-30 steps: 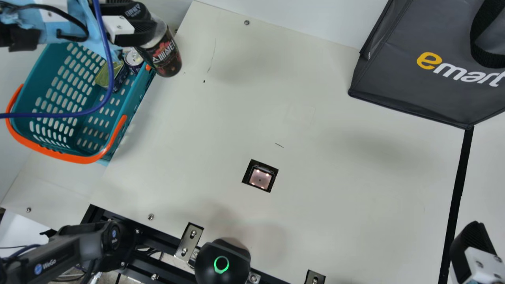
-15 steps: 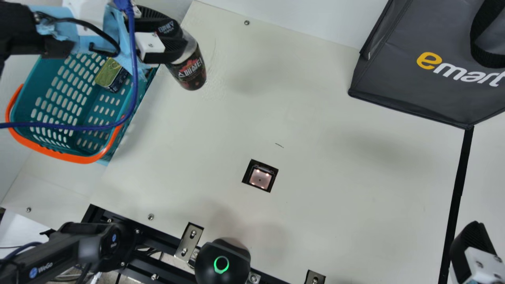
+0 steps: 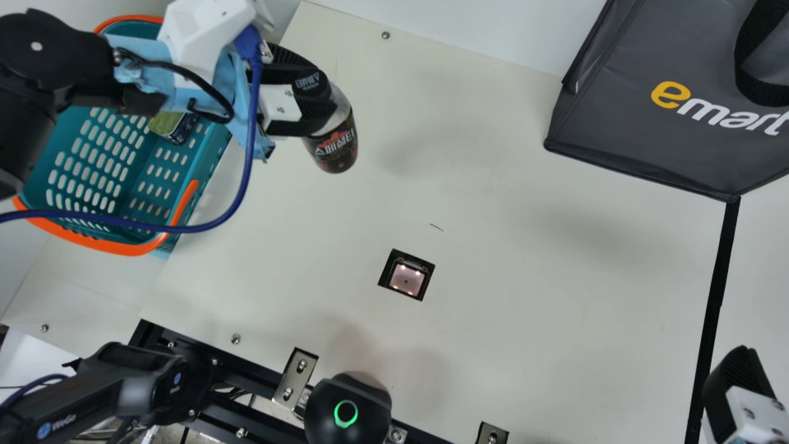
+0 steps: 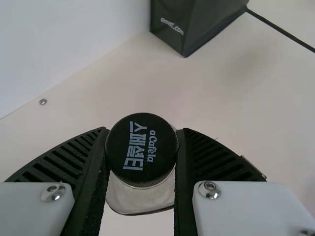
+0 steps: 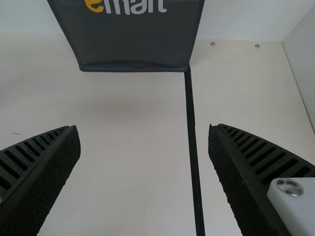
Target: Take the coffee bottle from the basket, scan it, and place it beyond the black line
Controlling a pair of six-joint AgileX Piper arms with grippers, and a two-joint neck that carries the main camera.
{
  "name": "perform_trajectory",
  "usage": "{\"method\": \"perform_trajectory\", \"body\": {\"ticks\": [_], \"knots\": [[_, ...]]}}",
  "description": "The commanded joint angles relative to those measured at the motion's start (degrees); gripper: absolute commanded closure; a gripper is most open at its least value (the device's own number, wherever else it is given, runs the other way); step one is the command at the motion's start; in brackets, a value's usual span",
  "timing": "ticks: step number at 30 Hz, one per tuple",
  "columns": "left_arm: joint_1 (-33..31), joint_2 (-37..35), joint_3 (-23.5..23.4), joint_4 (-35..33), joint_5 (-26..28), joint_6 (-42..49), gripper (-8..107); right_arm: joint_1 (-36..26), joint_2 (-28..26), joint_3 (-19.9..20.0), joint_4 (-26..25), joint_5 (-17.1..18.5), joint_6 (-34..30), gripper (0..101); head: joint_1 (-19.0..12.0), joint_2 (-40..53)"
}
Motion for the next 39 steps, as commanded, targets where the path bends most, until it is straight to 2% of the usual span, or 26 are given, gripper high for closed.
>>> {"method": "perform_trajectory", "body": {"ticks": [1,16,39], "knots": [[-0.9,0.3,0.3,-0.2,-0.1,0.4,89,0.0,0.0,0.0,0.0,0.0,0.0,10,-1.6,0.1],[-6.2,3.2,1.6,-2.7,0.0,6.3,89,0.0,0.0,0.0,0.0,0.0,0.0,10,-1.6,0.1],[-9.8,4.4,5.2,-5.8,0.7,15.1,89,0.0,0.0,0.0,0.0,0.0,0.0,10,-1.6,0.1]]}}
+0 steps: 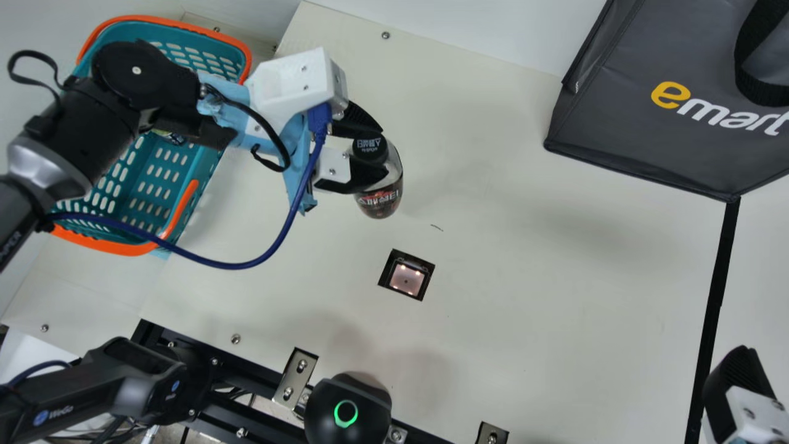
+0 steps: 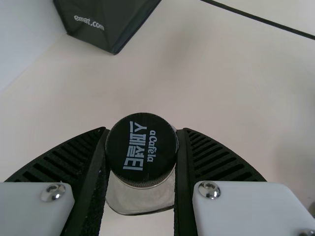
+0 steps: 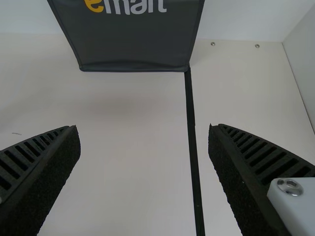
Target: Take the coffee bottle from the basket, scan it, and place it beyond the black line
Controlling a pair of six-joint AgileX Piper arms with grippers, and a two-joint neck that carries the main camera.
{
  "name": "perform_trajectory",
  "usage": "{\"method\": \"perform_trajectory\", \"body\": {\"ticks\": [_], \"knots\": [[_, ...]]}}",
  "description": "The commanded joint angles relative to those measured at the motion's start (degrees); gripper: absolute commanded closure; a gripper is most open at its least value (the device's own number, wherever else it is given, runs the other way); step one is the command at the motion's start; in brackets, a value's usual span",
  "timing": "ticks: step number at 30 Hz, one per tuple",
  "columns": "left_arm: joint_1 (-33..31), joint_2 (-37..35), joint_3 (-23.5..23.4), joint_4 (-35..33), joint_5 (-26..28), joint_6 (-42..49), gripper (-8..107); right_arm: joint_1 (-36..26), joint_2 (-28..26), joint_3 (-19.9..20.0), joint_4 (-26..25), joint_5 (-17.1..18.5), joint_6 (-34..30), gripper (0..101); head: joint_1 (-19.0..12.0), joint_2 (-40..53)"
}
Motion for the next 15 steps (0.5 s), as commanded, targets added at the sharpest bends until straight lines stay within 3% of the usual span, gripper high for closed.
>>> {"method": "perform_trajectory", "body": {"ticks": [1,15], "knots": [[-0.3,-0.1,0.4,-0.4,0.2,1.0,89,0.0,0.0,0.0,0.0,0.0,0.0,10,-1.6,0.1],[-0.9,0.0,5.3,-2.6,1.4,8.2,89,0.0,0.0,0.0,0.0,0.1,0.0,10,-1.6,0.1]]}}
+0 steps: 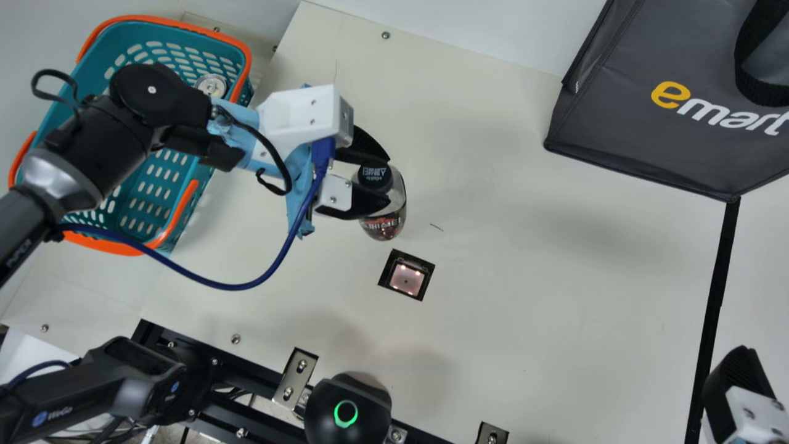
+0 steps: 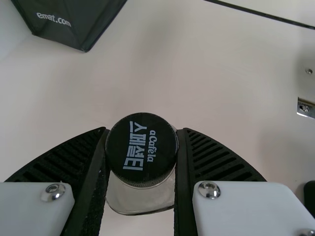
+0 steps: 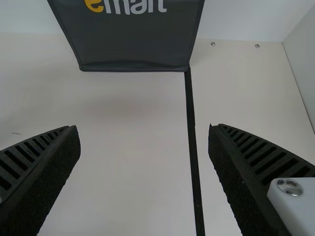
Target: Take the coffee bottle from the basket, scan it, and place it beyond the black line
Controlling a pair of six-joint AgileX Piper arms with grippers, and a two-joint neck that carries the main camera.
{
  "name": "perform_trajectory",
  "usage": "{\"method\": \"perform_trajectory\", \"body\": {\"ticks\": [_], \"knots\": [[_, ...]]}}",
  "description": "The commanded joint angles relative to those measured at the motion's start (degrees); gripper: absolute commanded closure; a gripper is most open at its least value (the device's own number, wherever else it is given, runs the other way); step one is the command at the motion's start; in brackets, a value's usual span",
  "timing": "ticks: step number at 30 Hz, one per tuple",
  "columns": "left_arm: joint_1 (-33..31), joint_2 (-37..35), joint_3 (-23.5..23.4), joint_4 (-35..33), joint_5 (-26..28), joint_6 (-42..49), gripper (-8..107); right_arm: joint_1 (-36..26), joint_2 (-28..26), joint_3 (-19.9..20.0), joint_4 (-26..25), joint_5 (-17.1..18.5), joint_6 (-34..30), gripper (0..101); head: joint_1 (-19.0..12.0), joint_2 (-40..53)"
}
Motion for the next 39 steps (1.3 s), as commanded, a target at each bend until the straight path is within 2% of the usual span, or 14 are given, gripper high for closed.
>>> {"method": "perform_trajectory", "body": {"ticks": [1,20,39], "knots": [[-0.1,0.3,0.5,-0.2,0.2,1.2,89,0.0,0.0,0.0,0.0,0.0,0.0,10,-1.6,0.1],[1.4,4.6,0.2,-2.7,0.5,7.5,89,0.0,0.0,0.0,0.0,0.0,0.0,10,-1.6,0.1],[0.5,4.6,3.1,-4.0,-2.2,10.6,89,0.0,0.0,0.0,0.0,0.0,0.0,10,-1.6,0.1]]}}
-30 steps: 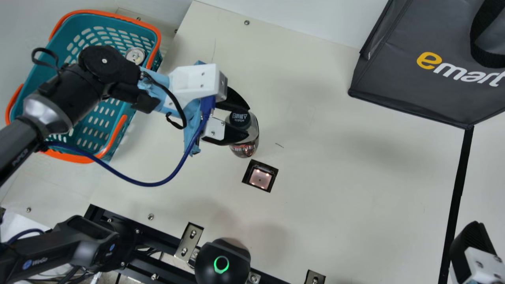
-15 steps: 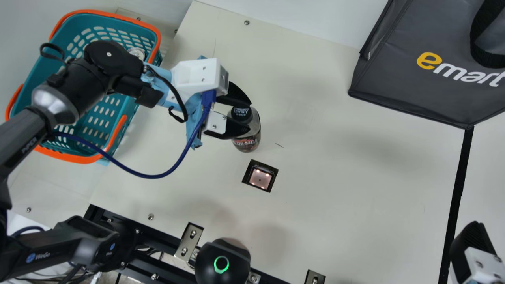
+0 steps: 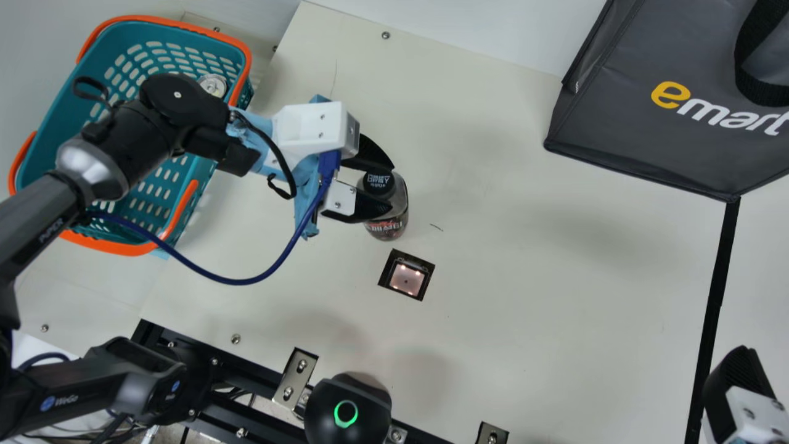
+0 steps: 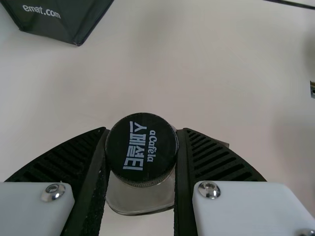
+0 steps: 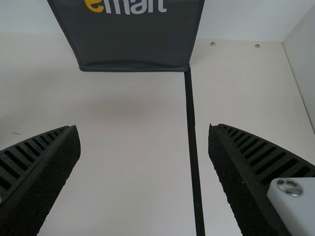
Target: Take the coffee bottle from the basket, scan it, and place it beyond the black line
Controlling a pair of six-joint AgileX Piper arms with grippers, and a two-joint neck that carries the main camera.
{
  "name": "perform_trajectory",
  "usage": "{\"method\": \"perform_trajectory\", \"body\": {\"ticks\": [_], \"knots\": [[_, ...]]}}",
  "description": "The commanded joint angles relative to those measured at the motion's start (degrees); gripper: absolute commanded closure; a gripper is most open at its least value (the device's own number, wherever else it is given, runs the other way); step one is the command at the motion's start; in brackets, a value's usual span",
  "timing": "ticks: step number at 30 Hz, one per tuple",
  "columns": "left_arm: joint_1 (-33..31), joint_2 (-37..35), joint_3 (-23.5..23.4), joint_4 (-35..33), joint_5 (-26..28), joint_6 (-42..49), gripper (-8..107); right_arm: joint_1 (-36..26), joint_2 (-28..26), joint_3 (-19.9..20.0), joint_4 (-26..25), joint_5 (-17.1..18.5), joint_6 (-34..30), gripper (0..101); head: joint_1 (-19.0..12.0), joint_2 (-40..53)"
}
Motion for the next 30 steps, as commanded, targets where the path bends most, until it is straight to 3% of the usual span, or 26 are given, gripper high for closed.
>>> {"method": "perform_trajectory", "body": {"ticks": [1,8,30], "knots": [[-0.1,0.0,0.2,-0.1,-0.2,0.2,89,0.0,0.0,0.0,0.0,0.0,0.0,10,-1.6,0.1],[-0.4,0.0,1.4,-0.4,-1.3,0.8,89,0.0,0.0,0.0,0.0,-0.1,0.0,10,-1.6,0.1],[0.2,-0.7,0.6,-0.1,-1.9,-2.3,15,0.0,0.0,0.0,0.0,0.0,0.0,10,-1.6,0.1]]}}
